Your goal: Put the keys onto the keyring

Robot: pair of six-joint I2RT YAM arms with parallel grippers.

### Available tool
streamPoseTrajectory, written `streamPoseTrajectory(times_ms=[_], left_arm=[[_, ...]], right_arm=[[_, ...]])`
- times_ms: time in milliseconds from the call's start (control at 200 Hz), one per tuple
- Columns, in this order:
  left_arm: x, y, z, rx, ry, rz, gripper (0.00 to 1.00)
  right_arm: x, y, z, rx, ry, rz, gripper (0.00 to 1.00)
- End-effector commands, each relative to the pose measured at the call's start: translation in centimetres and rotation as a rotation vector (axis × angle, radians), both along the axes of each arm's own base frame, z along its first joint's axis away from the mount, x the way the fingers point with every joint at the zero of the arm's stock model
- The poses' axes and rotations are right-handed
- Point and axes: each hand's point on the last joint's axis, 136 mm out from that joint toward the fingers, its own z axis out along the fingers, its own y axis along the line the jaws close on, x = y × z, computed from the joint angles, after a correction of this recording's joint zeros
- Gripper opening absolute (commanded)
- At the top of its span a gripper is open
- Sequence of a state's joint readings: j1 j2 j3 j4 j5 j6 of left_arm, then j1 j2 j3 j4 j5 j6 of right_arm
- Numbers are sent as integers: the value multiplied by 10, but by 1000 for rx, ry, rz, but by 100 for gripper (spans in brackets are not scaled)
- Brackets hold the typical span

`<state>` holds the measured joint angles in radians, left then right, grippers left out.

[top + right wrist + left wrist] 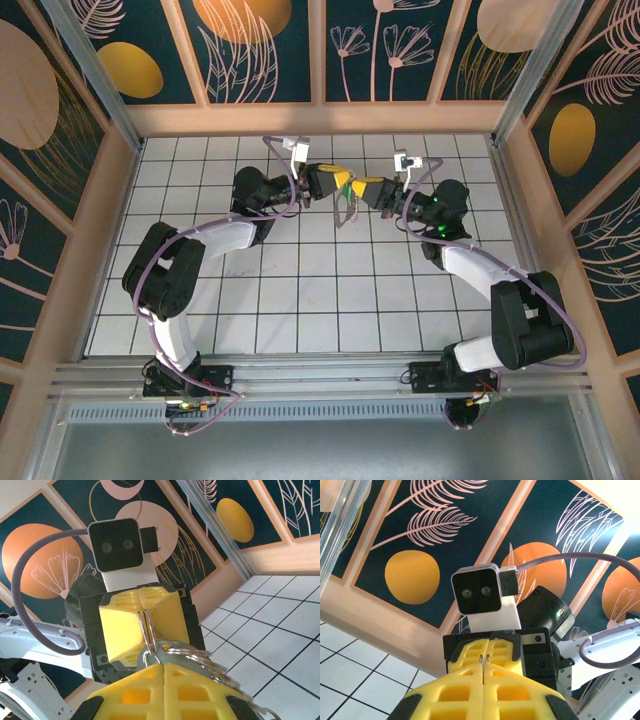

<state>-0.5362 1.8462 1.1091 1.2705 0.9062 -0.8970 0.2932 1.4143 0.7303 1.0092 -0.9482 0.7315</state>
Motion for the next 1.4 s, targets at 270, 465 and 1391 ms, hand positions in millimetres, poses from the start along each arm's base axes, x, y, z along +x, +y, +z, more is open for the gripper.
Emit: streamPoseTrajectory(times_ms=[270, 465, 1391], left_arm=[[-10, 4, 20, -62, -57, 10, 0], [-4, 10, 22, -84, -24, 72, 0], [5, 22, 34, -256, 150, 204, 0]], right_arm=[[1, 14, 3, -16, -31, 10, 0], [8, -15, -1, -26, 10, -112, 29], [37, -3, 49, 226, 41, -228, 48]])
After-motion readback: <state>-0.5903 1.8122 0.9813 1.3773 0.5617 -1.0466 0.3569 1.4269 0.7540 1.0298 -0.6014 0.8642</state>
